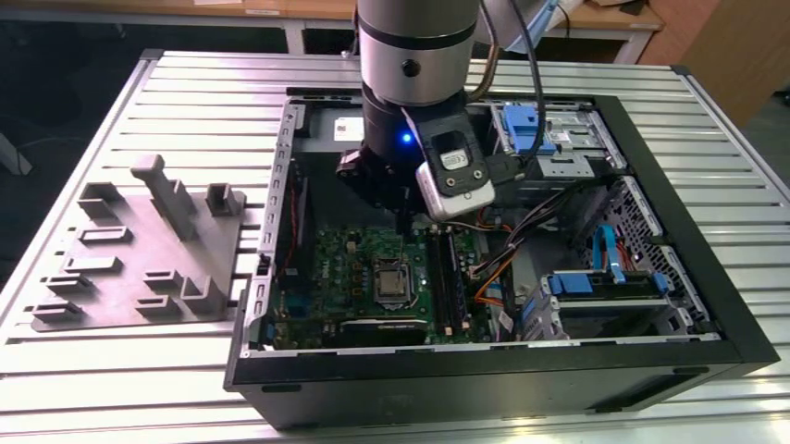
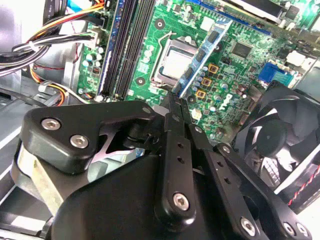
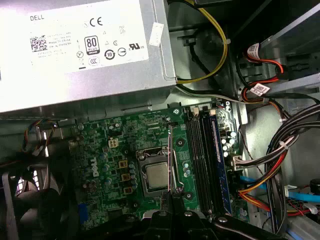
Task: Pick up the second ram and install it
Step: 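Insert the second ram into the second slot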
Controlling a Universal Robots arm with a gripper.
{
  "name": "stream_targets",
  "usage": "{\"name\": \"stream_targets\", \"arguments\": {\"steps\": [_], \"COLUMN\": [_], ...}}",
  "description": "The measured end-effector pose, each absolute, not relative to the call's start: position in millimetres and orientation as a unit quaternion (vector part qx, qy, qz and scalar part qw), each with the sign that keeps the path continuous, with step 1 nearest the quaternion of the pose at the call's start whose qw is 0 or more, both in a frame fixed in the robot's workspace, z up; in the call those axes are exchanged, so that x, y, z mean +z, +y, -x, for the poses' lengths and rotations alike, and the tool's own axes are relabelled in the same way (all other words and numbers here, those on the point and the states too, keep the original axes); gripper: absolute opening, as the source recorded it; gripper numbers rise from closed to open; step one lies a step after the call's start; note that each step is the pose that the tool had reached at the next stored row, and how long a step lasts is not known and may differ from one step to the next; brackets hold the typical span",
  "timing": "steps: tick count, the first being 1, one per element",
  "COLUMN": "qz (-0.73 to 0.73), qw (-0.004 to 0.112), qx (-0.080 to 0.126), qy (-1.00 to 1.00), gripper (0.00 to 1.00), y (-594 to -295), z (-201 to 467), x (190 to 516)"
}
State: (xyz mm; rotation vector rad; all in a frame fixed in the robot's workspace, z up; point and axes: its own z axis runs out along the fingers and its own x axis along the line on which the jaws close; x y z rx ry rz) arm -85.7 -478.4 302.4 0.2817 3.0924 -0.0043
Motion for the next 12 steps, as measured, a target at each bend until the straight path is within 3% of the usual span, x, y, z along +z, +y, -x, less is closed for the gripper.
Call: {"name": "stream_targets", "arguments": {"steps": [12], "qz": [-0.045], "qw": [0.018], "qx": [-0.001], "qy": [0.999], "gripper": [0.11], "y": [-478.4], "z": [85.7], "x": [302.4]}}
